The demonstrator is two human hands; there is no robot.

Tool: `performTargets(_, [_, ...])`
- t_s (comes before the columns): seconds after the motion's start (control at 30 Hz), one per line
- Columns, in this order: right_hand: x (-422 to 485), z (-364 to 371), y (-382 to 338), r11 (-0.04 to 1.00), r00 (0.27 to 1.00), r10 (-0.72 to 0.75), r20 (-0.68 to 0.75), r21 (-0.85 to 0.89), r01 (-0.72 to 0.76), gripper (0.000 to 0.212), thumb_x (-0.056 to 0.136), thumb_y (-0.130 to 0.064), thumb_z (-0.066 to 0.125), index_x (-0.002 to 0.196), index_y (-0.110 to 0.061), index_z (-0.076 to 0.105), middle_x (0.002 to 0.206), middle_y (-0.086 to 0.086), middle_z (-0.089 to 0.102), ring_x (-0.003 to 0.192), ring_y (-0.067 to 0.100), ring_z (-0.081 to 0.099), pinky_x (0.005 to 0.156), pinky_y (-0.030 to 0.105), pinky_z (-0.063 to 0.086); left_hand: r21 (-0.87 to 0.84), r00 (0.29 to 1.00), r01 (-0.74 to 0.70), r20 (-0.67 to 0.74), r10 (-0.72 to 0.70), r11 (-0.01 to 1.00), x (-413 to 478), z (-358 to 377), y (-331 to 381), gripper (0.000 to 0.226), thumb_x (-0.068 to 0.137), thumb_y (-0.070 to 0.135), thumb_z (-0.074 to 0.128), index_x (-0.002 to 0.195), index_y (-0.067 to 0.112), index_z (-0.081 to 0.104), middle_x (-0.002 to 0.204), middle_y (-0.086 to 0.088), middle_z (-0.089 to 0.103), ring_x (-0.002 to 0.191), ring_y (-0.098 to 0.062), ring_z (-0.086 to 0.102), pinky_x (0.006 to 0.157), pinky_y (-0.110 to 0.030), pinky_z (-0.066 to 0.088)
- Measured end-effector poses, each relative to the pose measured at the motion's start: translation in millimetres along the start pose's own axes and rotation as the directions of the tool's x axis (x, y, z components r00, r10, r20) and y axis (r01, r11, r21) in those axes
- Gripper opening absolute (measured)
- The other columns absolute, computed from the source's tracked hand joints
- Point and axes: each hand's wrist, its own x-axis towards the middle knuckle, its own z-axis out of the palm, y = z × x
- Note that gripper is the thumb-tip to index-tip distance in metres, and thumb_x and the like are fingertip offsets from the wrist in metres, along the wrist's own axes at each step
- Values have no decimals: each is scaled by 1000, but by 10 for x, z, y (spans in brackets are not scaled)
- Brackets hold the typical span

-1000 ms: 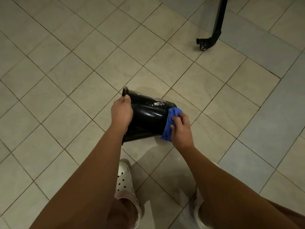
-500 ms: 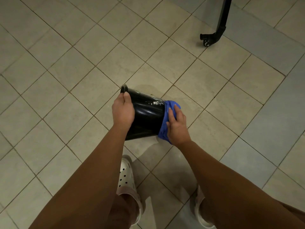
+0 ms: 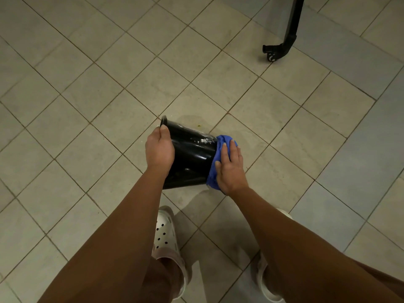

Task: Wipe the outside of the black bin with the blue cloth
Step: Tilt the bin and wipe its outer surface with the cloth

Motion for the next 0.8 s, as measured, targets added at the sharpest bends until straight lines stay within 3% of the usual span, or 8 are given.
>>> performTargets(0.13, [-131,35,-67,1000,1000,-5,1,-22,6,61,100,-30,35,148,-6,6,156,14,-6,142,34,-14,114,36,-9,47,1000,-29,-3,29,998,6,11,23,42,106,38,31,123,14,61,113,-10,64,110,-26,59,103,-48,46])
performTargets(0.33, [-21,51,-102,985,988,-156,1,-70,155,57,97,-26,32,147,-5,15,156,14,5,142,37,-4,115,44,2,13,1000,-15,1,15,1000,22,-6,-1,41,106,36,32,118,12,62,110,-11,63,109,-27,59,101,-45,46])
performTargets(0.53, [-44,43,-40,999,999,42,13,12,-42,58,101,-24,32,148,-5,3,156,16,-6,142,34,-14,115,37,-7,90,997,-74,14,73,993,-3,20,17,42,106,37,31,112,11,63,102,-9,64,102,-26,61,96,-46,49])
performTargets(0.67, [-167,113,-165,1000,999,-20,-35,-9,19,57,99,-17,39,147,-5,9,156,14,2,142,34,-11,116,44,0,105,999,-51,17,50,993,17,-4,3,42,106,38,30,112,10,62,107,-12,64,105,-29,60,100,-50,47])
performTargets(0.8, [-46,52,-115,991,991,-128,24,-32,129,56,100,-18,36,147,-6,9,156,11,-2,142,32,-13,116,41,-4,56,1000,-8,-19,9,998,23,-18,-53,35,107,35,31,106,14,60,98,-4,60,97,-19,57,92,-36,45])
